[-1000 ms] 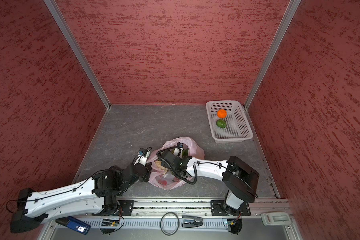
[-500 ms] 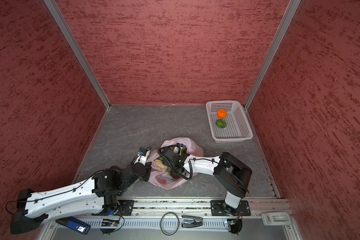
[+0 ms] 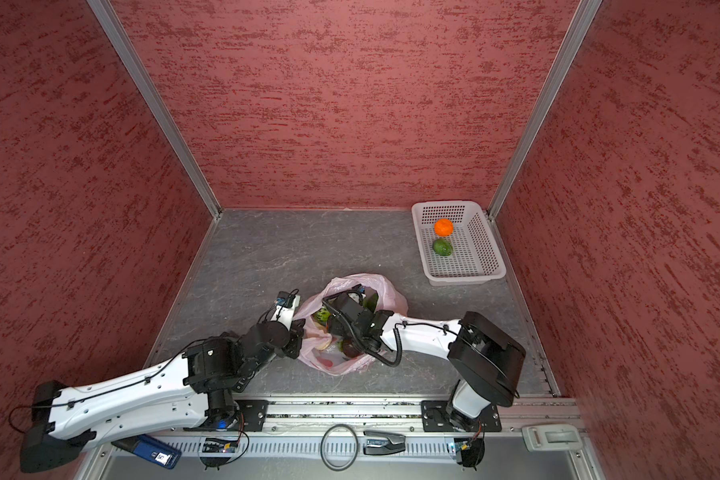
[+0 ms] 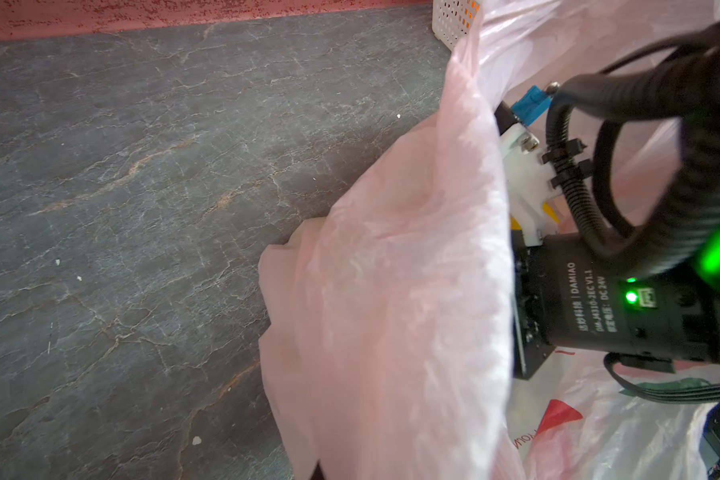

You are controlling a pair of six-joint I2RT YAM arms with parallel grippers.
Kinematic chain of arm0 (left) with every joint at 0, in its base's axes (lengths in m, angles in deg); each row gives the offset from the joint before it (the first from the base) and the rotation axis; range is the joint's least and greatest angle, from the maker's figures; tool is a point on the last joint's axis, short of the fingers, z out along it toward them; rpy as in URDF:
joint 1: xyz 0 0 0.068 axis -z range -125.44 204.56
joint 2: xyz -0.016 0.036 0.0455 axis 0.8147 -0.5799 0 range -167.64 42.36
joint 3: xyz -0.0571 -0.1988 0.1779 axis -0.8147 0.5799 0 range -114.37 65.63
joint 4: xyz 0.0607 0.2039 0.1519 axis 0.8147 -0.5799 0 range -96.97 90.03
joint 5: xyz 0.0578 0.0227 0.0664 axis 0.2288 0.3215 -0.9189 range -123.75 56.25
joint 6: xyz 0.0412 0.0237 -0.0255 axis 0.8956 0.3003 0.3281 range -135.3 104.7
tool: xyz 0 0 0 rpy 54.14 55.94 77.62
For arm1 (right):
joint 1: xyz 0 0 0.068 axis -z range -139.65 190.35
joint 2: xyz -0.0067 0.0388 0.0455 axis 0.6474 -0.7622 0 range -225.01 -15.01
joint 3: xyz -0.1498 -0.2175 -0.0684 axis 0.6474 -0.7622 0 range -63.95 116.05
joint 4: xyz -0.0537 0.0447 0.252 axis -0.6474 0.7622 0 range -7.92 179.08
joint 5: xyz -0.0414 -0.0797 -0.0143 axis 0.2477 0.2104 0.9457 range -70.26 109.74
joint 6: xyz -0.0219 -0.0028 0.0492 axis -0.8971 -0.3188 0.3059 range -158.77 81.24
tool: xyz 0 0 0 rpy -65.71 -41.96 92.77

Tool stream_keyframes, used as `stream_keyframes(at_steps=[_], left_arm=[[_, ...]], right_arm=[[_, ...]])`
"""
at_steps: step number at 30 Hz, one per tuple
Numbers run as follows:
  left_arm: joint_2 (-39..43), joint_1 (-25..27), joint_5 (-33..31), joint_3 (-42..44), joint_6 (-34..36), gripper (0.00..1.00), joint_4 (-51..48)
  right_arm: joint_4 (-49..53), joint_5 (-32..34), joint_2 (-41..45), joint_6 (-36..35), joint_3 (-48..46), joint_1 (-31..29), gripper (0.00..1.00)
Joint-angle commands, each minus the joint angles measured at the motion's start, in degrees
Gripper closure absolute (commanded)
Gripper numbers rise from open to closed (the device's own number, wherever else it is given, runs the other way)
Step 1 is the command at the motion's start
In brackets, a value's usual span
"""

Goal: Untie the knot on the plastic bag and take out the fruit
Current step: 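Close the right gripper on the red apple and lift it out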

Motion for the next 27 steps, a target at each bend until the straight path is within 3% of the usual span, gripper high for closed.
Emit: stream_keyframes(at_steps=[1, 10, 27], left_arm=[[0.0, -0.3, -0.4, -1.1, 1.0, 1.00, 2.0], [0.6, -1.2, -1.3, -1.0, 1.1, 1.00, 1.1], [0.9, -2.4, -1.7, -1.4, 1.2, 1.00, -0.1]], right_arm=[[-0.7, -3.0, 2.0, -2.3, 1.5, -0.1, 0.52], [4.8, -4.8, 4.4, -5.5, 4.4, -0.8, 0.53], [18.2, -2.3, 13.7, -7.2, 8.1, -2.8, 0.56]])
